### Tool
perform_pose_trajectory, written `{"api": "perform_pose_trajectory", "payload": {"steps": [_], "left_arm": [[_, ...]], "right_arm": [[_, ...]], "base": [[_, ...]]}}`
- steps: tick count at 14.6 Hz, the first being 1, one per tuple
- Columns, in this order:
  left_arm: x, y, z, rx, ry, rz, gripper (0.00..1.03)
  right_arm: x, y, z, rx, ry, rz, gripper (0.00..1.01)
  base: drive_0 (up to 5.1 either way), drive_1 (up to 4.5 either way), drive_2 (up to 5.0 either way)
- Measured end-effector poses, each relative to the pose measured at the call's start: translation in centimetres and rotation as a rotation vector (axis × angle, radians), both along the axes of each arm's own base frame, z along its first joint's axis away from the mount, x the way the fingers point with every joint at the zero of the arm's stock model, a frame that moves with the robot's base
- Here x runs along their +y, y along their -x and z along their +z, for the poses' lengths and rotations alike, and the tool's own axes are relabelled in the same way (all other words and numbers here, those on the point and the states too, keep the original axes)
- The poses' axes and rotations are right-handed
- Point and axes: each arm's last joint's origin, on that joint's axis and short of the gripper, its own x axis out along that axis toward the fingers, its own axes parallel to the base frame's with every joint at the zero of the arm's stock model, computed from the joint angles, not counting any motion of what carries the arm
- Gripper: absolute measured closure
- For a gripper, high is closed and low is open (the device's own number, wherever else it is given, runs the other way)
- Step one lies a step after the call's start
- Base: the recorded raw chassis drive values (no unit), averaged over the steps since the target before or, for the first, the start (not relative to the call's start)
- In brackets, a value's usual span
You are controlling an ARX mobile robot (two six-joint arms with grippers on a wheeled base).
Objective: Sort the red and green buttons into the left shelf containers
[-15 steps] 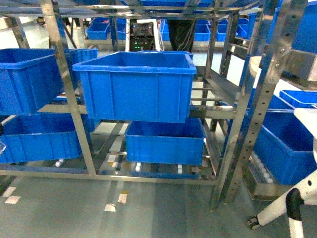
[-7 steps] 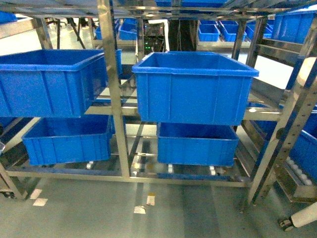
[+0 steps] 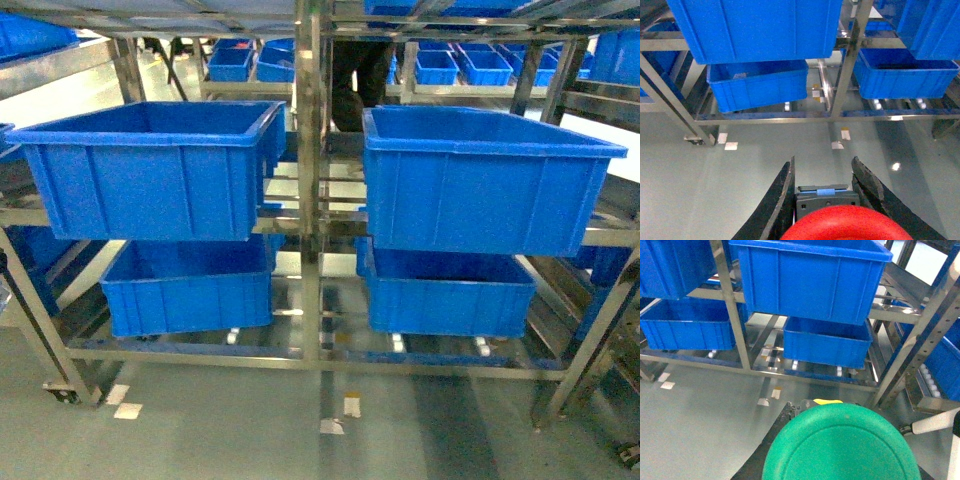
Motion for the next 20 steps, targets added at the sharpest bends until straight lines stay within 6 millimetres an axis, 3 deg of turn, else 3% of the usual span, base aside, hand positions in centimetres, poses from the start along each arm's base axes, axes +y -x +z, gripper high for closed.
{"api": "perform_pose_trajectory", "payload": {"steps": [20], "left_arm": [[-0.01,0.05,-0.09,0.006,0.000,-0.001,0.74]], "right_arm": [[0.10,-0.01,-0.02,0.002,-0.001,0.008,0.75]], "base": [[-5.0,2.49,2.5]]}}
